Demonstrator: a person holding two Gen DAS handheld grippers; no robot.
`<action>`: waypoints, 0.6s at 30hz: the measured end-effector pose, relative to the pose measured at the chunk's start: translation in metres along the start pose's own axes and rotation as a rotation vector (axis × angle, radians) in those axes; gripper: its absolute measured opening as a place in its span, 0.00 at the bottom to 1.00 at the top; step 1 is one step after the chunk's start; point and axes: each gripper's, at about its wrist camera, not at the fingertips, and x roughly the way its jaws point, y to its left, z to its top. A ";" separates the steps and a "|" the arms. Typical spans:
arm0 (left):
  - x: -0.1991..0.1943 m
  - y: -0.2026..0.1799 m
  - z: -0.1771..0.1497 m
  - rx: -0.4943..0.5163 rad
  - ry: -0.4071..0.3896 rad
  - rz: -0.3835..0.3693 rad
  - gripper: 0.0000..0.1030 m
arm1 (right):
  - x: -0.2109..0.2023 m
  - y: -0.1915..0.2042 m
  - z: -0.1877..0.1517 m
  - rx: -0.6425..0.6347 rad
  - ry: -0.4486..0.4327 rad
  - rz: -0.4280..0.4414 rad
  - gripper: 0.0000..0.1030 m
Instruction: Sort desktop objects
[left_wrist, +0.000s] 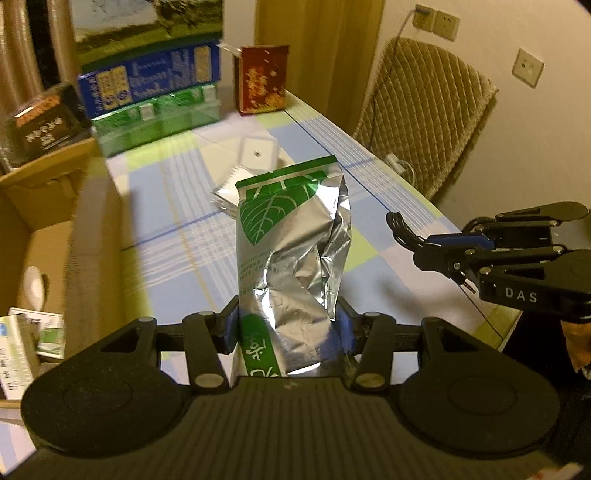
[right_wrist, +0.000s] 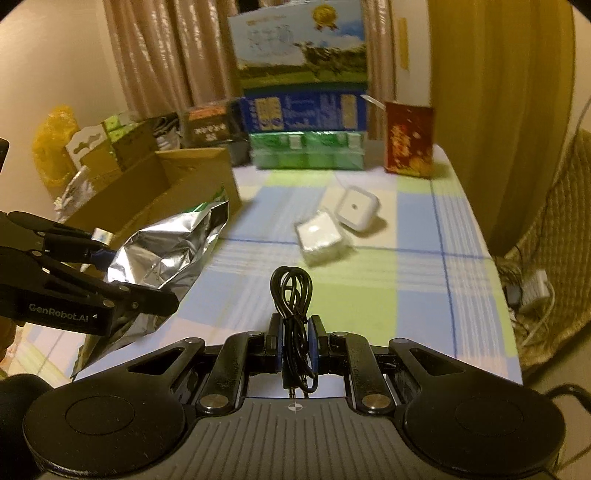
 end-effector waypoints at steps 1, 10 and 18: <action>-0.004 0.003 0.000 -0.003 -0.005 0.006 0.44 | 0.000 0.004 0.002 -0.007 -0.003 0.004 0.10; -0.036 0.031 -0.008 -0.039 -0.039 0.043 0.44 | 0.009 0.041 0.024 -0.075 -0.027 0.045 0.10; -0.059 0.057 -0.017 -0.077 -0.063 0.073 0.44 | 0.016 0.077 0.037 -0.122 -0.040 0.079 0.10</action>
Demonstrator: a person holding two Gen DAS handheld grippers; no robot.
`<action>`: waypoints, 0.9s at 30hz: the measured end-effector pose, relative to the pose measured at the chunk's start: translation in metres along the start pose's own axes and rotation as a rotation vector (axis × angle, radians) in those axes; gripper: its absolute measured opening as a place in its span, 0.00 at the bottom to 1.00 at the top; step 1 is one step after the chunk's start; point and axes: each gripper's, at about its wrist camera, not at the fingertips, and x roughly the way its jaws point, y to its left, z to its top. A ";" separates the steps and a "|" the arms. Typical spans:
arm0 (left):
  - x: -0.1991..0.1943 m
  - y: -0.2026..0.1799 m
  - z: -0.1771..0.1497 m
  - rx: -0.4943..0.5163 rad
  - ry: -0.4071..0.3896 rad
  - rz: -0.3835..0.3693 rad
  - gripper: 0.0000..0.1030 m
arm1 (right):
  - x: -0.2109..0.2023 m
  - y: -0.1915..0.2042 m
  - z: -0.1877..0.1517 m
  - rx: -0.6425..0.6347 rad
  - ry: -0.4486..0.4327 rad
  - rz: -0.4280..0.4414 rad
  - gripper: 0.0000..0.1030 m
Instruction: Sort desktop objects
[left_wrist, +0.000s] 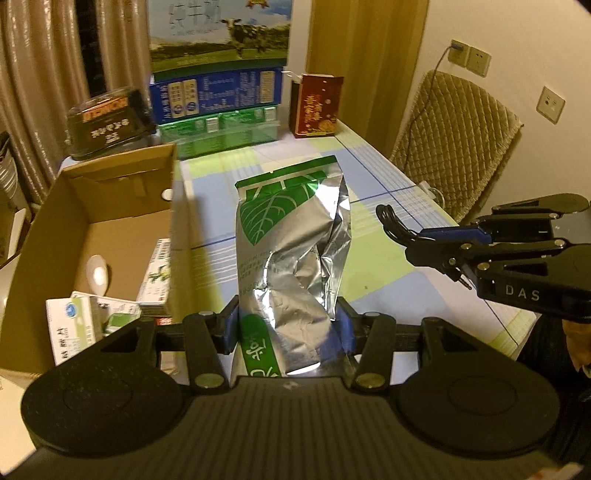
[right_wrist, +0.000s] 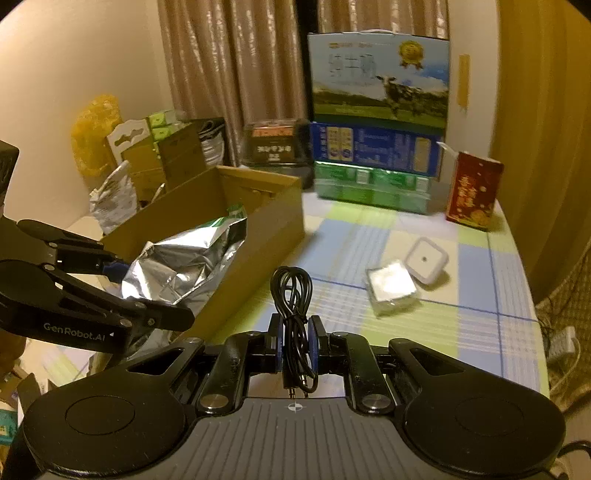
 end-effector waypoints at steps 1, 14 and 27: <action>-0.002 0.003 -0.001 -0.004 -0.001 0.003 0.44 | 0.001 0.003 0.001 -0.005 0.000 0.004 0.10; -0.027 0.043 -0.016 -0.060 -0.018 0.044 0.44 | 0.018 0.046 0.018 -0.068 0.001 0.047 0.10; -0.056 0.098 -0.032 -0.107 -0.015 0.107 0.44 | 0.042 0.091 0.038 -0.107 -0.002 0.106 0.10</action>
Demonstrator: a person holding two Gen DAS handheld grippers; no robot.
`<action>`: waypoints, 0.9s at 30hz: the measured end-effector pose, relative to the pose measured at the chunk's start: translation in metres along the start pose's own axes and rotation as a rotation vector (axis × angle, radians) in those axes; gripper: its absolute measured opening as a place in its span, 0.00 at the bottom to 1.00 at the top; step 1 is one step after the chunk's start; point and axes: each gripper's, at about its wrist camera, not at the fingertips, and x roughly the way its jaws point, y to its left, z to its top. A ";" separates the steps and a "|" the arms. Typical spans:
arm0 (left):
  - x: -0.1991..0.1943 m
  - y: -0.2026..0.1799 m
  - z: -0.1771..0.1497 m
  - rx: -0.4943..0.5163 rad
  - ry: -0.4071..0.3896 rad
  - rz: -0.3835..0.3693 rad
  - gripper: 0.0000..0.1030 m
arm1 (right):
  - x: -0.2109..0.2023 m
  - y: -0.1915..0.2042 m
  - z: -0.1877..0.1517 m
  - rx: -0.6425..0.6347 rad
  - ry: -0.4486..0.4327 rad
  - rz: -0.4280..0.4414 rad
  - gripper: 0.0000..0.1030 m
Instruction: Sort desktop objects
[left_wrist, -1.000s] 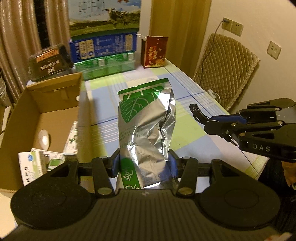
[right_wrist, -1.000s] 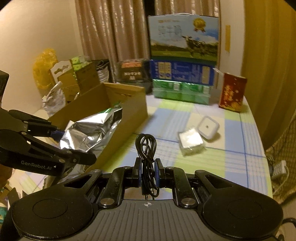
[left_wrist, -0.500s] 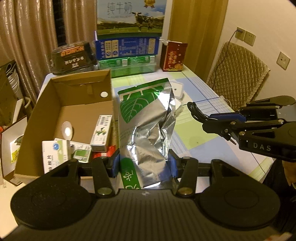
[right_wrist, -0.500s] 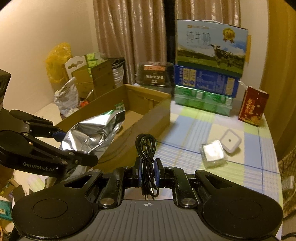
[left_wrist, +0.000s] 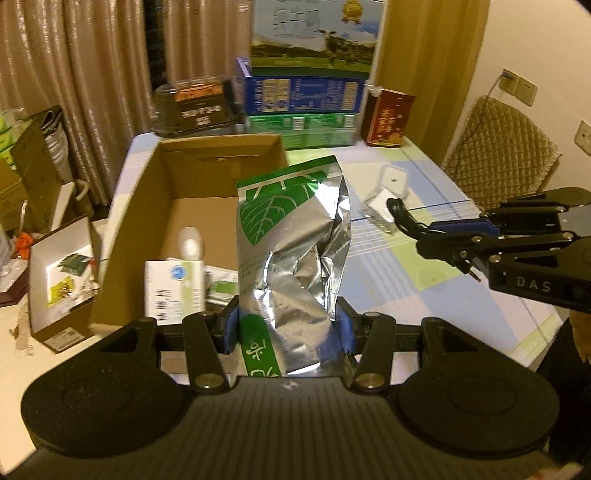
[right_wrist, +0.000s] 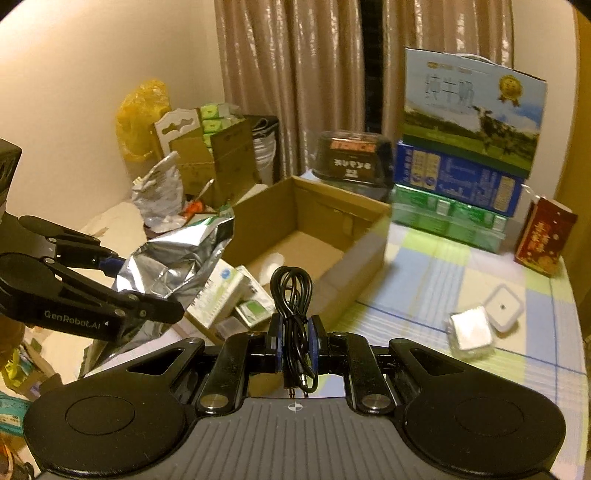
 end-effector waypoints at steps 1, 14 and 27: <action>-0.002 0.005 0.000 -0.005 0.000 0.009 0.44 | 0.002 0.003 0.002 -0.001 -0.001 0.005 0.10; -0.014 0.056 0.018 -0.004 -0.011 0.076 0.44 | 0.039 0.024 0.037 -0.003 -0.013 0.042 0.10; 0.016 0.078 0.046 -0.003 -0.001 0.073 0.44 | 0.074 0.018 0.053 0.047 -0.006 0.043 0.10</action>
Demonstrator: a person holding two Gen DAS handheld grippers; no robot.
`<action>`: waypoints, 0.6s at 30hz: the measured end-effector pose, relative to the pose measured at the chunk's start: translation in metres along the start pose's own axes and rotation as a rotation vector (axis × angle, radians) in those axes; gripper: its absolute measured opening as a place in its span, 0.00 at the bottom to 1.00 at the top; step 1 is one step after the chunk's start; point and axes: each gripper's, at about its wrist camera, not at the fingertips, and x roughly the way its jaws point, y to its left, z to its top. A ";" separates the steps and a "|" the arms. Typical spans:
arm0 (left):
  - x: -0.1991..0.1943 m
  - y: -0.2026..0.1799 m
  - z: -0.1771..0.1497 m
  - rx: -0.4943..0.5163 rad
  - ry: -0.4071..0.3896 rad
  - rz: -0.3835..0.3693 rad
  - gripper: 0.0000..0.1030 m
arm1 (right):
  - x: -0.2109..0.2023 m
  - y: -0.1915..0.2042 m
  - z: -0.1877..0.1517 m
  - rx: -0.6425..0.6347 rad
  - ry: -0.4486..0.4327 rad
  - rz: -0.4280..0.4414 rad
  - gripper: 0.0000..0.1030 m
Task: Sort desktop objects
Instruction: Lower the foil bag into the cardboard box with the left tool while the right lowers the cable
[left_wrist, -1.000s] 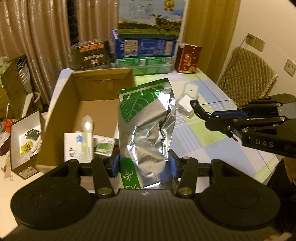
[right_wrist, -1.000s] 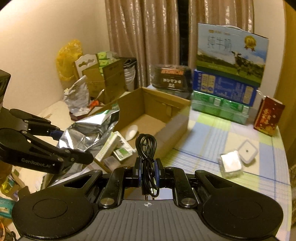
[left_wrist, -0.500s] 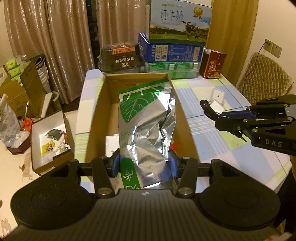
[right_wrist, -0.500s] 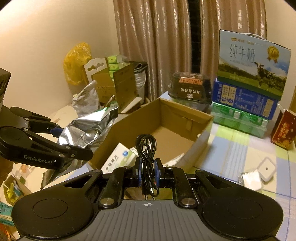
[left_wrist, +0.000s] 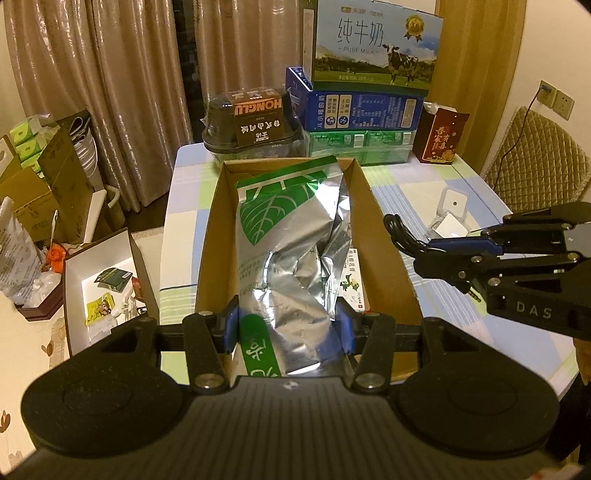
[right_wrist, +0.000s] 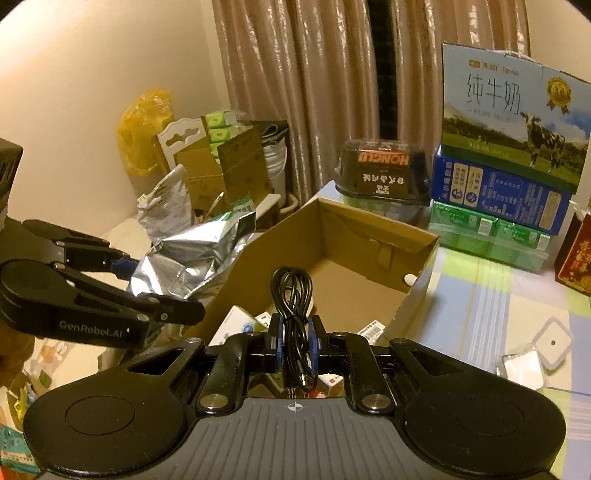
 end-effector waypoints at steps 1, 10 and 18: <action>0.002 0.001 0.001 0.000 0.001 -0.003 0.44 | 0.002 -0.001 0.001 0.004 0.001 -0.001 0.10; 0.032 0.009 0.007 -0.002 0.027 -0.009 0.44 | 0.027 -0.017 0.005 0.056 0.014 -0.010 0.10; 0.058 0.014 0.014 0.001 0.052 -0.017 0.44 | 0.046 -0.034 0.010 0.091 0.023 -0.029 0.10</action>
